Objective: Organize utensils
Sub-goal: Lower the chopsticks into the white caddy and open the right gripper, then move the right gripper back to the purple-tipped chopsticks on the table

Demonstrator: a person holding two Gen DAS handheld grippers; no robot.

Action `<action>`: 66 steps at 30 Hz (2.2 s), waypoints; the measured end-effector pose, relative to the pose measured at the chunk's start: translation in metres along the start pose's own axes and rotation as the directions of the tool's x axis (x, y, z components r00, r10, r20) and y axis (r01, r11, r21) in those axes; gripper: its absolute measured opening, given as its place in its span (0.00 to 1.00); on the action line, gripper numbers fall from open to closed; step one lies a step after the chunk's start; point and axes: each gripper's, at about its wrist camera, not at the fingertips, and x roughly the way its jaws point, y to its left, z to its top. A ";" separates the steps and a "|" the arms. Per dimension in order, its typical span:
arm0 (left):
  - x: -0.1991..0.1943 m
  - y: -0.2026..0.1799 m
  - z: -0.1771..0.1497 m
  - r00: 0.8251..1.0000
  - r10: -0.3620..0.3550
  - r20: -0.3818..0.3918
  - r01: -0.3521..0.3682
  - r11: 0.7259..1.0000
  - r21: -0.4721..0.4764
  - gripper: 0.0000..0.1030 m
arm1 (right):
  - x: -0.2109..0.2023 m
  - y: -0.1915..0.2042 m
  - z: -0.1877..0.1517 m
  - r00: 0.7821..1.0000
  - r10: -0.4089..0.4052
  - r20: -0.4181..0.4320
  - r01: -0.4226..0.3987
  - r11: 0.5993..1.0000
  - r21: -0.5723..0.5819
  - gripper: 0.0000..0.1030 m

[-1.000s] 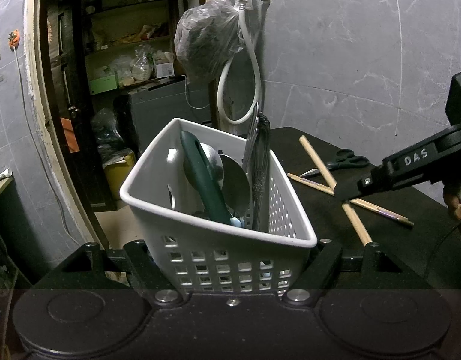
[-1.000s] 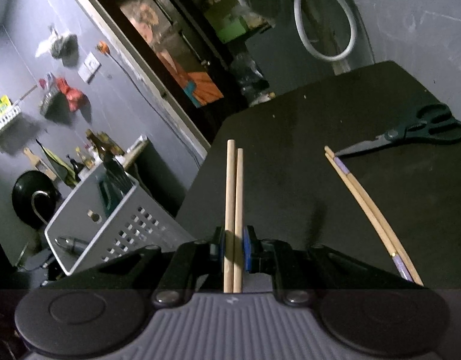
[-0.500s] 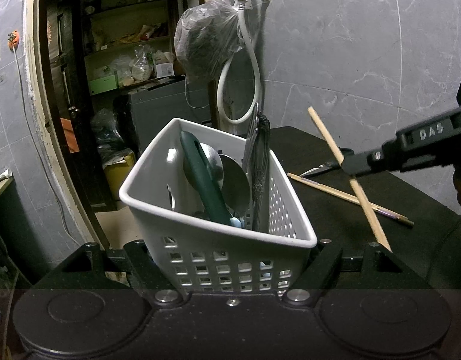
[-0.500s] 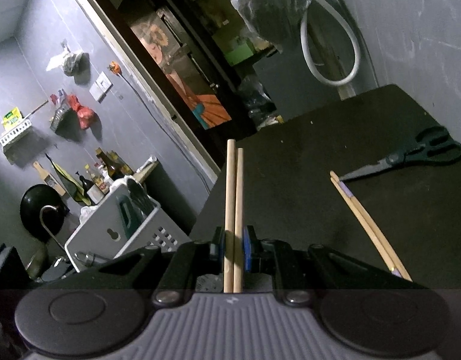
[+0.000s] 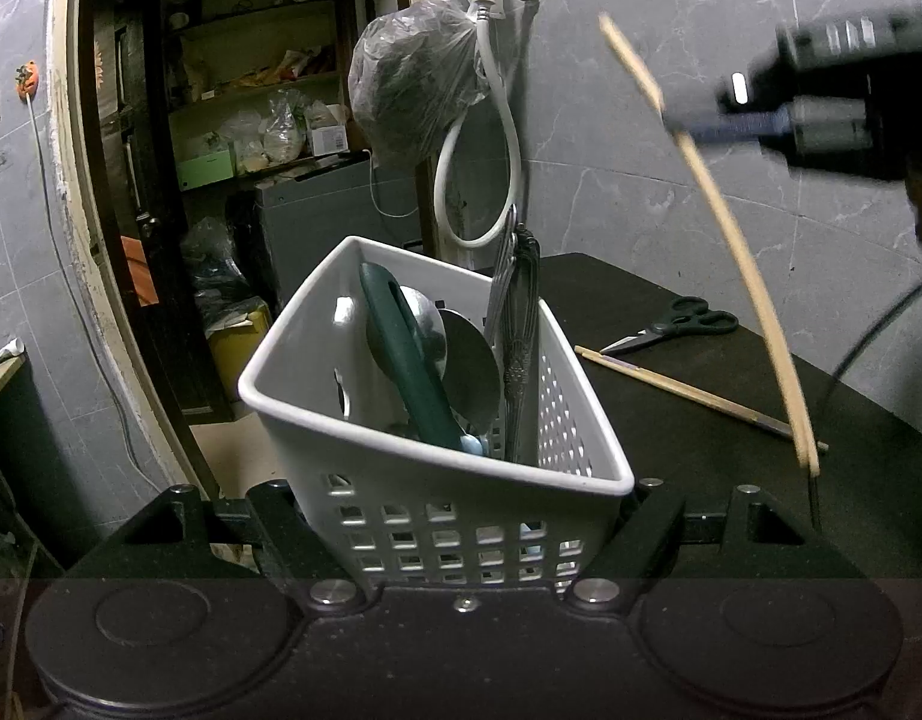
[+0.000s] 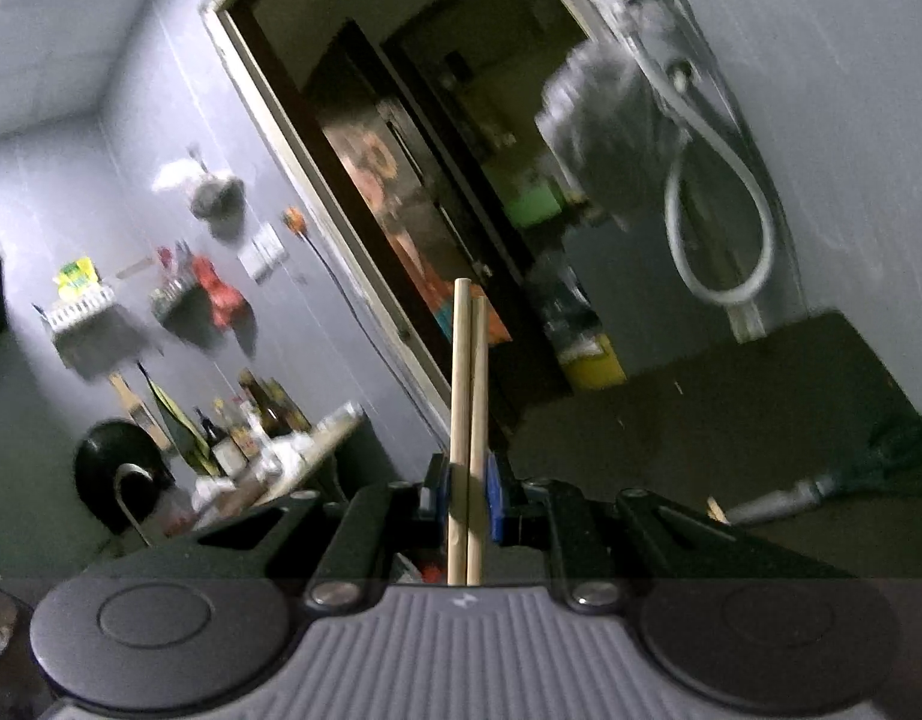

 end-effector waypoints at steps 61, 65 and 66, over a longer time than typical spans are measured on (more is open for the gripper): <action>0.003 0.001 0.003 1.000 -0.006 -0.013 0.006 1.000 0.011 0.76 | -0.003 0.017 -0.044 0.839 -0.536 -0.092 0.515 0.838 -0.180 1.00; 0.004 0.001 0.004 1.000 -0.007 -0.023 0.008 1.000 0.014 0.76 | 0.004 -0.002 -0.067 0.781 -0.591 -0.202 0.569 0.807 -0.159 1.00; 0.004 0.002 0.005 1.000 -0.007 -0.025 0.007 1.000 0.015 0.76 | 0.005 -0.005 -0.071 0.771 -0.597 -0.223 0.575 0.802 -0.159 1.00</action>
